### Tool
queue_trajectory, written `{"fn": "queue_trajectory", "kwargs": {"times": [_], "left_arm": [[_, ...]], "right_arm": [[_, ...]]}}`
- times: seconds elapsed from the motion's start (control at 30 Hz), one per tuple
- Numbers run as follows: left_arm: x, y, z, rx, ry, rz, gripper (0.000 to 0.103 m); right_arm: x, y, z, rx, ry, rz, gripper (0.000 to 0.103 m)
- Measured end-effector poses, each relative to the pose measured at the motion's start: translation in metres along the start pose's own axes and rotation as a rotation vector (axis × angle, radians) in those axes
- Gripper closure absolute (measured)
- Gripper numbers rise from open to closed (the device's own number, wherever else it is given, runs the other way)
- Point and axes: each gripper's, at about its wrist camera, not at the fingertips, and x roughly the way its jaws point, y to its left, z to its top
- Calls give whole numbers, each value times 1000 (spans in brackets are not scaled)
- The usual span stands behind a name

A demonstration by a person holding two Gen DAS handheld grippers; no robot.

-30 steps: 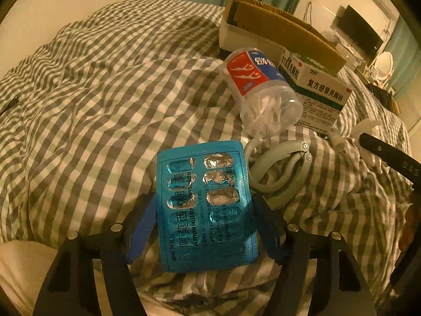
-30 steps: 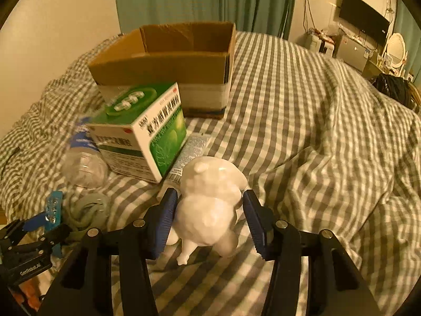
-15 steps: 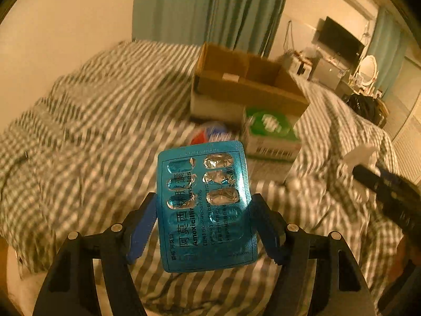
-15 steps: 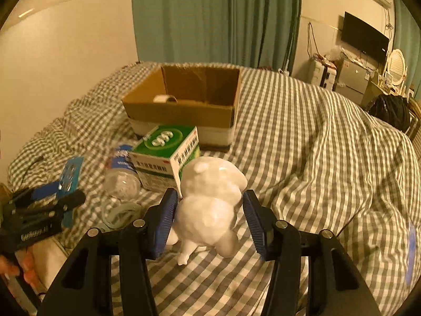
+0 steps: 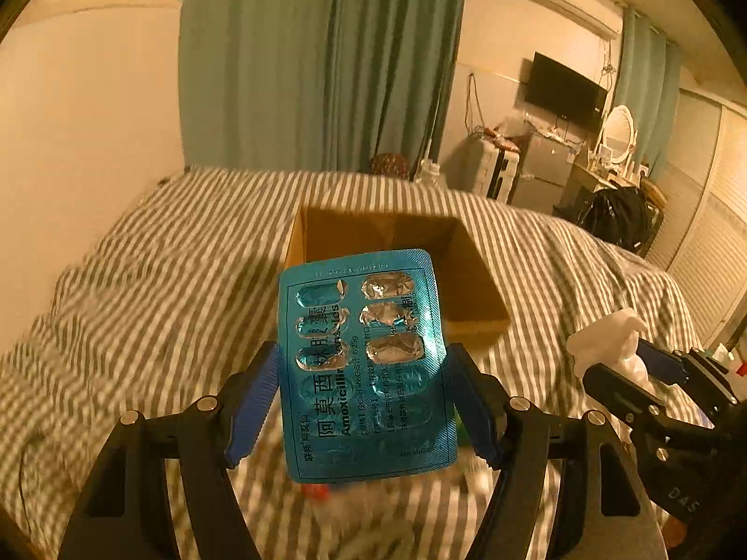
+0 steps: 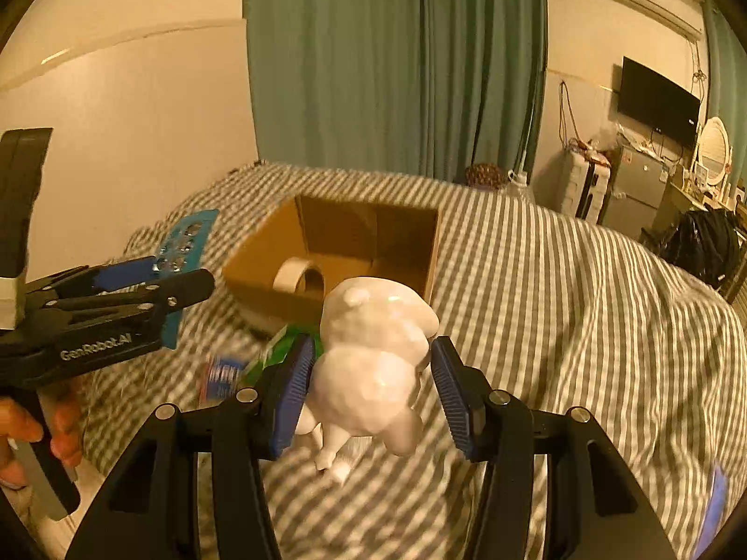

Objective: Organize objects
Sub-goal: 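Carry blister pack and plush toy over the box and release both inside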

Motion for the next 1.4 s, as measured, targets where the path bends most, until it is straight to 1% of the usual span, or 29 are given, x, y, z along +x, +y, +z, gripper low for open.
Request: {"fn": "queue_trajectory", "kwargs": {"times": [0.17,0.23,0.33,0.43,0.53,0.63,0.7,0.8,0.9,0.93,1.03,1.07,1.1,1.13,1.17,1.23,1.33,1.4], "left_arm": [[25,-1,40,30,-27,4,30],[38,-2,56,57,-30,8,30],[56,-3,72,91,-39,21,30],[80,-3,82,109,-19,29,30],[106,-3,85,124,7,33,30],[131,-1,81,118,41,36,30],[147,2,77,98,71,42,30],[163,4,73,77,97,41,30],[170,3,66,91,121,40,30],[171,2,64,97,131,35,30],[168,-3,59,121,150,28,28],[165,-4,58,127,157,30,23],[160,-6,57,130,159,34,19],[154,-8,56,129,155,45,12],[149,-7,56,125,148,56,6],[132,-6,56,111,129,76,1],[105,-4,61,70,115,75,1],[81,-2,67,38,85,76,1]], "right_arm": [[21,-8,42,-9,-50,-8,51],[32,-13,57,-2,-63,-2,51],[49,-19,76,21,-69,4,51],[73,-24,94,36,-61,14,51],[104,-27,106,37,-24,4,52],[131,-30,108,44,9,-8,52],[145,-34,106,55,35,0,52],[168,-40,106,84,70,19,52],[178,-41,105,93,94,10,51],[176,-37,104,91,108,9,51],[170,-36,102,96,109,3,50],[164,-34,101,95,105,2,42],[156,-33,101,98,97,-2,37],[148,-34,102,101,90,-5,32],[141,-35,103,101,81,-5,31],[122,-36,106,96,68,-7,30],[90,-37,114,83,44,-35,25],[61,-37,118,78,19,-58,23]]}}
